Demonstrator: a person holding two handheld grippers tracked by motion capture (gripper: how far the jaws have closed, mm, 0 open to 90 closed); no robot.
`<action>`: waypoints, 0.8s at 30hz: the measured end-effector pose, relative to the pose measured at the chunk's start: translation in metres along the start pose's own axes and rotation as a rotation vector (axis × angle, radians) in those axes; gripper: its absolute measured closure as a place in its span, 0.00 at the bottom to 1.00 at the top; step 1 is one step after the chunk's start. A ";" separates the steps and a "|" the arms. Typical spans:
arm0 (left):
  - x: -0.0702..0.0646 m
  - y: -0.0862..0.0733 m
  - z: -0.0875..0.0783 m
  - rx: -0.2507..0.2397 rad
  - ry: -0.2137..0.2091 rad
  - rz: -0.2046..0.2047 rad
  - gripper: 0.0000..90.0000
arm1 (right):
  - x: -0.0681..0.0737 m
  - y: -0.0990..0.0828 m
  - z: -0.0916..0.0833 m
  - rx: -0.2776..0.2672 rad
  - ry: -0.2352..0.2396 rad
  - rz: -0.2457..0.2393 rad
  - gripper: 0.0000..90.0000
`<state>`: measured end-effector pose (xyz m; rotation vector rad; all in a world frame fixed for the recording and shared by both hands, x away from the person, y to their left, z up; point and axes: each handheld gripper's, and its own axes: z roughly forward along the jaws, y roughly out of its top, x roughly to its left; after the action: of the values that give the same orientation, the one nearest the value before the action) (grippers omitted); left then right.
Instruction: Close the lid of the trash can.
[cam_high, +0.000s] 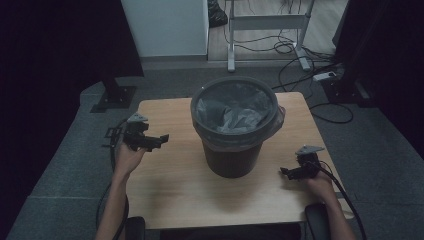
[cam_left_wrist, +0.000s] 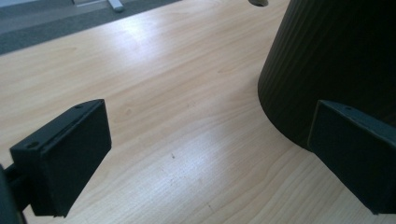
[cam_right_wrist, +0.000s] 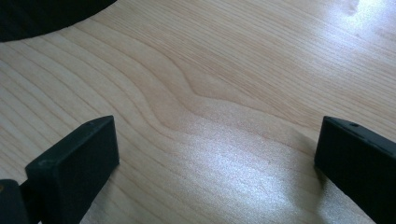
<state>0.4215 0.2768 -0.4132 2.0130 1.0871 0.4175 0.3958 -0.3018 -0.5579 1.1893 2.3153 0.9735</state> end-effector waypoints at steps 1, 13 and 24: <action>0.000 0.000 0.000 0.000 0.000 0.000 0.00 | 0.000 0.000 0.000 0.000 0.000 0.000 0.00; 0.001 -0.031 0.020 -0.004 -0.012 -0.004 0.00 | 0.000 0.000 0.000 0.000 0.001 0.002 0.00; -0.007 -0.061 0.046 0.025 -0.028 0.010 0.00 | 0.000 0.000 0.000 -0.001 0.000 0.003 0.00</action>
<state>0.4115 0.2678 -0.4885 2.0408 1.0707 0.3819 0.3954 -0.3016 -0.5580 1.1929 2.3136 0.9758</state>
